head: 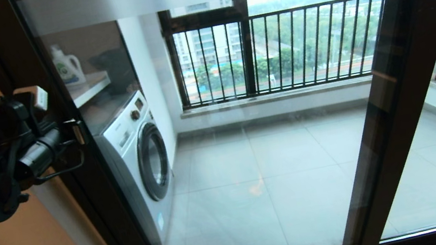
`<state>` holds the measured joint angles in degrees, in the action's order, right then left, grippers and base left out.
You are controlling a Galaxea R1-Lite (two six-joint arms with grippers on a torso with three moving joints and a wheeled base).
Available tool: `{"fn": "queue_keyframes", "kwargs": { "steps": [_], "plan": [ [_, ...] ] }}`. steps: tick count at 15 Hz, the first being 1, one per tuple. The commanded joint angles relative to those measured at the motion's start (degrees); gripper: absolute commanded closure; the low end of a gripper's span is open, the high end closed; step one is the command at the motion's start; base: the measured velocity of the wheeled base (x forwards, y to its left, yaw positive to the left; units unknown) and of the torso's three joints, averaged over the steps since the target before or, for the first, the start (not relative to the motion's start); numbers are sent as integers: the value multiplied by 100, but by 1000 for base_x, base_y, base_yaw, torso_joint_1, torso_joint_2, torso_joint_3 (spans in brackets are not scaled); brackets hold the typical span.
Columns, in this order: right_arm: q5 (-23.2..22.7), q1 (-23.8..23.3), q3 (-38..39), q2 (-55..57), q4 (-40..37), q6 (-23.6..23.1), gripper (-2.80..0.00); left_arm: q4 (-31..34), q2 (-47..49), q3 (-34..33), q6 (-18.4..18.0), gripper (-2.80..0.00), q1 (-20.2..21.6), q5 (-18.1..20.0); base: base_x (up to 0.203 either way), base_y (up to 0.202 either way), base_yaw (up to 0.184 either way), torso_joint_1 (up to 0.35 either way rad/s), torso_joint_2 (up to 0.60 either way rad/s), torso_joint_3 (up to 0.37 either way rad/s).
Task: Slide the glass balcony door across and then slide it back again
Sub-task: Close the slid door
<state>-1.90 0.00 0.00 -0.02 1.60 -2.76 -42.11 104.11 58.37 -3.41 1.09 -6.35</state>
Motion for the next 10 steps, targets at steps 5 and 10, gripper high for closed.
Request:
{"fn": "queue_keyframes", "kwargs": {
  "steps": [5,10],
  "plan": [
    [-3,0,70,-1,1,-6,0,-36,205,73,-1,0,489,188,0,0,0,0,0,0],
    [-3,0,70,-5,7,-6,0,-386,558,218,-19,0,831,259,0,0,0,0,0,0]
  ]
}}
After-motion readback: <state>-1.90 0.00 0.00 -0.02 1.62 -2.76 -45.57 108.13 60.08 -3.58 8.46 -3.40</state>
